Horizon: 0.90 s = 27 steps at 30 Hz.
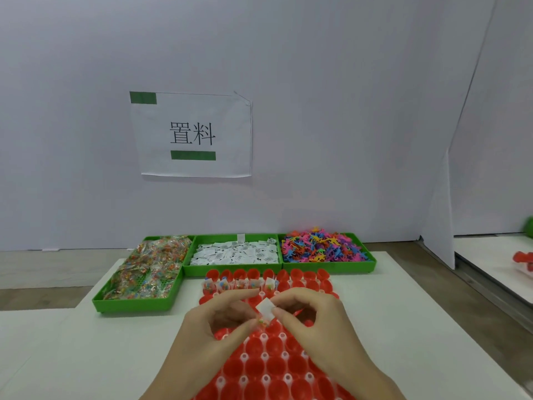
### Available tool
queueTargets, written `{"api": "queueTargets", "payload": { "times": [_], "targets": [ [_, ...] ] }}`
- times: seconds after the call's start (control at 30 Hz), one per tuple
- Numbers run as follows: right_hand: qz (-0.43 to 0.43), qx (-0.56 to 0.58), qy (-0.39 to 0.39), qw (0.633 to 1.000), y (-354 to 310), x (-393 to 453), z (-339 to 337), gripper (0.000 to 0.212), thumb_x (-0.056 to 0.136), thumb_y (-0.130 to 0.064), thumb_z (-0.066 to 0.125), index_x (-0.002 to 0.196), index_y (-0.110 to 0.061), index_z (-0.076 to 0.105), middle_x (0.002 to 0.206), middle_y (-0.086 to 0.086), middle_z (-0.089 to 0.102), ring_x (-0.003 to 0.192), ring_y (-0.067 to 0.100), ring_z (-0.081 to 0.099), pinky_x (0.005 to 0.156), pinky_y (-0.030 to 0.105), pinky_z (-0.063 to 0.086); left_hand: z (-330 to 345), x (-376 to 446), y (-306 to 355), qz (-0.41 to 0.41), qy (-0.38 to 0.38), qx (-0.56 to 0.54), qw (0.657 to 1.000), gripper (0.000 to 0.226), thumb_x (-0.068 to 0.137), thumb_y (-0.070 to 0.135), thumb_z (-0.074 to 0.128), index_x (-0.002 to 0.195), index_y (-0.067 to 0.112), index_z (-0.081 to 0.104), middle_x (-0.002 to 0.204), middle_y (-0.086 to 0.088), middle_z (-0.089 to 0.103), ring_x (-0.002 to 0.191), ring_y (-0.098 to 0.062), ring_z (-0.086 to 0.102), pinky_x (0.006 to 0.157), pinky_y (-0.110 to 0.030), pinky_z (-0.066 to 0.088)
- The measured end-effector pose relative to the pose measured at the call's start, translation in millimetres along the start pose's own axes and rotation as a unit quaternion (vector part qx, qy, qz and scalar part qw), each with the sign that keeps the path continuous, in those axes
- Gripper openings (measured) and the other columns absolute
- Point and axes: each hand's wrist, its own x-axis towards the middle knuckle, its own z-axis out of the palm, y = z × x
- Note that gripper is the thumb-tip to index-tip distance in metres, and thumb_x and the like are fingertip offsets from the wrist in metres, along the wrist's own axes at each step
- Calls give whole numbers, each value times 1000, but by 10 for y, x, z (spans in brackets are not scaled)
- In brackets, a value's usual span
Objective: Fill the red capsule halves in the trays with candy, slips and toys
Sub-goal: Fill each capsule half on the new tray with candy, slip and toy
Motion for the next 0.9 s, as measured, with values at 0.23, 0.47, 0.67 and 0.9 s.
{"api": "queueTargets", "payload": {
  "times": [0.23, 0.47, 0.67, 0.9],
  "targets": [
    [-6, 5, -37, 999, -23, -38, 46, 16, 93, -27, 73, 96, -43, 77, 91, -21, 73, 91, 4, 69, 74, 17, 55, 27, -10, -61, 36, 59, 43, 997, 28, 74, 21, 82, 98, 36, 82, 92, 3, 76, 82, -20, 76, 76, -33, 64],
    [-5, 14, -42, 999, -48, -72, 63, 12, 91, -29, 75, 95, -40, 75, 90, -18, 74, 88, 7, 70, 72, 19, 56, 34, -12, -34, 42, 63, 39, 996, 17, 76, 19, 84, 89, 28, 82, 91, -1, 77, 81, -22, 76, 73, -32, 63],
    [16, 46, -56, 997, -75, -74, 47, 12, 91, -26, 75, 97, -37, 76, 90, -12, 76, 89, 10, 72, 76, 22, 58, 25, -26, 38, -28, 16, -36, 999, 15, 73, 21, 86, 86, 26, 80, 87, -8, 80, 85, -24, 78, 80, -30, 62],
    [37, -144, -93, 985, 128, 800, -306, 15, 99, -27, 62, 102, -29, 77, 89, -12, 75, 83, 3, 70, 82, 24, 59, -54, 3, 10, -25, 50, 6, 998, 16, 73, 15, 87, 78, 28, 79, 82, -5, 79, 79, -19, 77, 77, -26, 61]
  ]
}}
